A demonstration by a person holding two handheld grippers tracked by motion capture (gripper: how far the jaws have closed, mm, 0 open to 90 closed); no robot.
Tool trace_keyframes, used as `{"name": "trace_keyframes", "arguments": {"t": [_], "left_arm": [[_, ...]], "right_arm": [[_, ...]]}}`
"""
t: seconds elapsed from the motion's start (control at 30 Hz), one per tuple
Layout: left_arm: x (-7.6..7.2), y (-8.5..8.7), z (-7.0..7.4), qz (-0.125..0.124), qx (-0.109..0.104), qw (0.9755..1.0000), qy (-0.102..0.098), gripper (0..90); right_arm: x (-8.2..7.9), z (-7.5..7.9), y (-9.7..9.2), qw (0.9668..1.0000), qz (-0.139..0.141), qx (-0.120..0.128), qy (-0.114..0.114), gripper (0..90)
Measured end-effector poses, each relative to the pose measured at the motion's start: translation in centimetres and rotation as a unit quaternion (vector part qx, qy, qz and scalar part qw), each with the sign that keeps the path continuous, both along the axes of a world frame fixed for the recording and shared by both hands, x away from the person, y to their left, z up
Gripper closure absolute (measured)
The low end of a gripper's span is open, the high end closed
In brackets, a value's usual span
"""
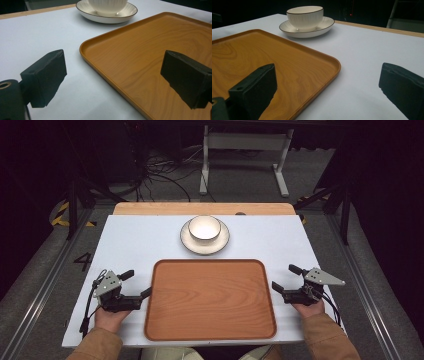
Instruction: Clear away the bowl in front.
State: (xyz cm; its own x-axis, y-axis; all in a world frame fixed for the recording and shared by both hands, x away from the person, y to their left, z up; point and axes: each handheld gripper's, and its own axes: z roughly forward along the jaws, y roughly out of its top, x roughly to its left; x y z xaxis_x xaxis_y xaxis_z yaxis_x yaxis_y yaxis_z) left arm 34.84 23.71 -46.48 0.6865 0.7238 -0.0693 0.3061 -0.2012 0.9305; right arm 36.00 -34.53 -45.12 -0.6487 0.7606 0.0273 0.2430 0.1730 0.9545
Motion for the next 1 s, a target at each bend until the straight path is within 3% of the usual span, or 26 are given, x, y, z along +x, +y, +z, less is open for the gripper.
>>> {"name": "trace_keyframes", "arguments": {"t": [0.67, 0.87, 1.0], "left_arm": [[-0.1, -0.2, 0.3, 0.006, 0.006, 0.9999, 0.014, 6.5], [-0.1, -0.3, 0.7, 0.007, 0.002, 0.9999, 0.015, 5.7], [-0.1, -0.4, 1.8, 0.008, 0.0, 0.9999, 0.006, 5.7]], "right_arm": [[0.0, 0.0, 0.0, 1.0, 0.0, 0.001, 0.004, 2.1], [0.1, 0.0, 0.0, 1.0, 0.0, 0.001, 0.004, 2.1], [0.1, 0.0, 0.0, 1.0, -0.001, 0.0, 0.004, 2.1]]}}
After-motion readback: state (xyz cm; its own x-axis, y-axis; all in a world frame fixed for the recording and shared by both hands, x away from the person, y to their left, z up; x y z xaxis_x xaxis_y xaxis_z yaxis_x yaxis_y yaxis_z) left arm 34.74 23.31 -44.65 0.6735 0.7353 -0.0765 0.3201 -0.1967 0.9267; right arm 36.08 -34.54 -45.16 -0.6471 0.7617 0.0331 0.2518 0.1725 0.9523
